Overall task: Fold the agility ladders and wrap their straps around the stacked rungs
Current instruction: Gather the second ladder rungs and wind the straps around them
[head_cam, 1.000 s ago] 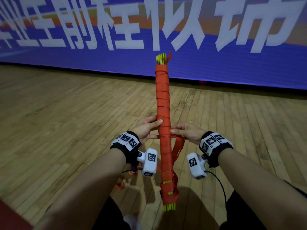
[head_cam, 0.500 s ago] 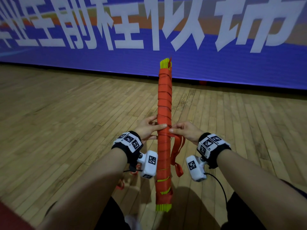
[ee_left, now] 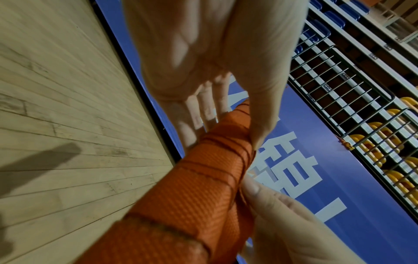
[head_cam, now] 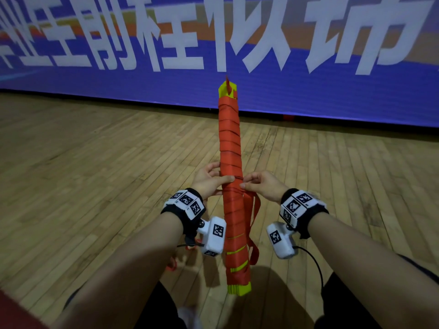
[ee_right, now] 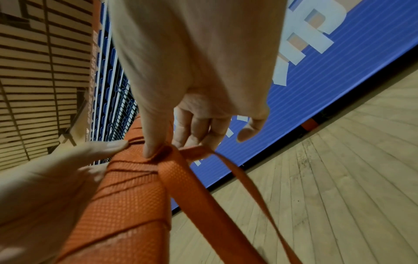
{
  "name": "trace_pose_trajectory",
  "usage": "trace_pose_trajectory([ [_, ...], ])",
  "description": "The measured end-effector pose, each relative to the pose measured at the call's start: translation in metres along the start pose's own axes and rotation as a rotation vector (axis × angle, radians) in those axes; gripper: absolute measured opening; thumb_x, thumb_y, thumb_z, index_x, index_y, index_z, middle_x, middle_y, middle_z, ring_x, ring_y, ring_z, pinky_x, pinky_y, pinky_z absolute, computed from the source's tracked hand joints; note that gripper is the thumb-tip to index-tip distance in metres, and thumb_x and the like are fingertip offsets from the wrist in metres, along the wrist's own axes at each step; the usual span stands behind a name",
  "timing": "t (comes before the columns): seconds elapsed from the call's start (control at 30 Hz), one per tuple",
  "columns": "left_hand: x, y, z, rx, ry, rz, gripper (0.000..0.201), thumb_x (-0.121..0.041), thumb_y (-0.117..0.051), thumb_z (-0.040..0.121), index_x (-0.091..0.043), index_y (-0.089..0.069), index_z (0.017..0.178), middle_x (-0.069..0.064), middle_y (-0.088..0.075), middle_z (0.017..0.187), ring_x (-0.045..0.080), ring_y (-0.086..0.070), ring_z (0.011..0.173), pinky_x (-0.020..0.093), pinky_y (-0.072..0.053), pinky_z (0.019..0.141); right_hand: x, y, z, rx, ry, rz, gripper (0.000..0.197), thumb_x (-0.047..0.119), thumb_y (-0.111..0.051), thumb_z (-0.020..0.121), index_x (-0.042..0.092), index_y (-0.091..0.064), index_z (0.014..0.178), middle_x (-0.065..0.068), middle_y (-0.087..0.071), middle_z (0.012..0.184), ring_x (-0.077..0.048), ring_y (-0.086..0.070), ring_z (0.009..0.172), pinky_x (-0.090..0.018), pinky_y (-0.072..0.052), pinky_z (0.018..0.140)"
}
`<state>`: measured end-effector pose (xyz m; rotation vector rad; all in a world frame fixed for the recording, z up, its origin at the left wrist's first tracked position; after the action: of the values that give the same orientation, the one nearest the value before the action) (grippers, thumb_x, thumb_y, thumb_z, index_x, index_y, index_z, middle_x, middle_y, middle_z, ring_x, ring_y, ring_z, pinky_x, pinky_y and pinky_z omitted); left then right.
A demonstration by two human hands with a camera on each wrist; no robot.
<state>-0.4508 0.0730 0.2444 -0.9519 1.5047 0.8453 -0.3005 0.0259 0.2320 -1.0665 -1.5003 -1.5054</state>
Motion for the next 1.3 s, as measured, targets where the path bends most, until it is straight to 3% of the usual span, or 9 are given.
trace_pose_trajectory([
  [0.17, 0.007, -0.001, 0.001, -0.010, 0.029, -0.042, 0.054, -0.002, -0.070, 0.083, -0.011, -0.043, 0.128, 0.001, -0.065, 0.097, 0.021, -0.065, 0.098, 0.031, -0.057, 0.072, -0.007, 0.001, 0.002, -0.022, 0.028, -0.132, 0.015, 0.023, -0.067, 0.087, 0.019, -0.052, 0.084, -0.001, -0.055, 0.084, -0.012, -0.051, 0.076, -0.023, -0.043, 0.071],
  [0.3, 0.008, -0.004, 0.001, -0.014, 0.026, -0.016, 0.048, -0.001, -0.067, 0.084, -0.011, -0.045, 0.125, 0.000, -0.065, 0.093, 0.011, -0.064, 0.083, 0.020, -0.053, 0.055, -0.010, 0.001, 0.003, -0.023, 0.037, -0.165, 0.023, 0.024, -0.069, 0.085, 0.020, -0.049, 0.074, 0.004, -0.051, 0.075, -0.010, -0.047, 0.069, -0.022, -0.039, 0.066],
  [0.53, 0.007, -0.003, 0.006, -0.030, 0.028, 0.018, 0.055, -0.002, -0.069, 0.082, -0.009, -0.044, 0.131, -0.001, -0.064, 0.093, 0.016, -0.063, 0.089, 0.027, -0.055, 0.064, -0.011, 0.000, 0.002, 0.097, 0.022, -0.088, 0.024, 0.003, -0.072, 0.079, 0.018, -0.053, 0.079, 0.006, -0.048, 0.069, -0.007, -0.051, 0.069, -0.020, -0.044, 0.072],
  [0.77, 0.007, -0.001, 0.008, -0.015, 0.053, -0.028, 0.051, -0.001, -0.068, 0.083, -0.009, -0.045, 0.127, 0.003, -0.065, 0.097, 0.023, -0.064, 0.096, 0.030, -0.057, 0.068, -0.008, 0.005, 0.001, 0.042, 0.016, -0.200, 0.029, -0.007, -0.059, 0.080, 0.016, -0.045, 0.071, 0.003, -0.046, 0.069, -0.012, -0.045, 0.063, -0.021, -0.040, 0.059],
  [0.9, 0.005, 0.000, 0.007, 0.005, 0.059, -0.043, 0.055, 0.000, -0.068, 0.083, -0.007, -0.044, 0.132, 0.006, -0.066, 0.100, 0.025, -0.064, 0.101, 0.027, -0.058, 0.062, -0.007, 0.002, 0.003, 0.079, 0.004, -0.147, 0.029, -0.011, -0.056, 0.082, 0.015, -0.046, 0.077, -0.005, -0.055, 0.080, -0.021, -0.057, 0.076, -0.033, -0.048, 0.074],
  [0.97, 0.005, 0.001, 0.007, 0.008, 0.057, -0.050, 0.058, 0.000, -0.068, 0.083, -0.006, -0.042, 0.135, 0.007, -0.066, 0.103, 0.023, -0.064, 0.099, 0.023, -0.057, 0.057, -0.008, -0.001, 0.002, 0.124, -0.021, -0.046, 0.028, -0.013, -0.055, 0.085, 0.015, -0.049, 0.084, -0.008, -0.058, 0.082, -0.018, -0.060, 0.072, -0.031, -0.051, 0.075],
  [1.13, 0.003, 0.008, 0.007, 0.008, 0.043, -0.059, 0.053, 0.000, -0.066, 0.084, -0.007, -0.045, 0.132, 0.005, -0.065, 0.100, 0.015, -0.065, 0.087, 0.020, -0.053, 0.052, -0.006, -0.005, -0.006, 0.204, -0.090, 0.215, 0.008, 0.003, -0.061, 0.088, 0.010, -0.057, 0.089, 0.000, -0.060, 0.075, -0.005, -0.061, 0.061, -0.017, -0.050, 0.057],
  [1.23, 0.003, 0.011, 0.007, 0.004, 0.048, -0.062, 0.050, -0.001, -0.066, 0.084, -0.009, -0.046, 0.130, 0.005, -0.065, 0.102, 0.015, -0.065, 0.087, 0.018, -0.052, 0.050, -0.009, -0.001, -0.004, 0.172, -0.107, 0.228, 0.016, 0.031, -0.061, 0.085, 0.015, -0.062, 0.086, 0.005, -0.060, 0.079, -0.007, -0.055, 0.077, -0.023, -0.040, 0.078],
  [1.3, 0.004, 0.012, 0.007, 0.004, 0.052, -0.066, 0.051, -0.001, -0.066, 0.084, -0.009, -0.046, 0.130, 0.006, -0.066, 0.105, 0.015, -0.065, 0.088, 0.019, -0.053, 0.052, -0.012, 0.000, -0.004, 0.167, -0.113, 0.251, 0.021, 0.036, -0.058, 0.086, 0.015, -0.063, 0.085, 0.002, -0.061, 0.085, -0.011, -0.054, 0.085, -0.029, -0.033, 0.087],
])
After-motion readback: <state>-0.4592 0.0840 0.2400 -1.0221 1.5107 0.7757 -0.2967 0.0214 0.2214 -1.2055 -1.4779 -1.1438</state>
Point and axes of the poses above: each hand's wrist, its own z-axis towards the middle knuckle, its own y-axis out of the back of the hand, x = y × z, the point moved 6 cm from there along z, towards the middle knuckle
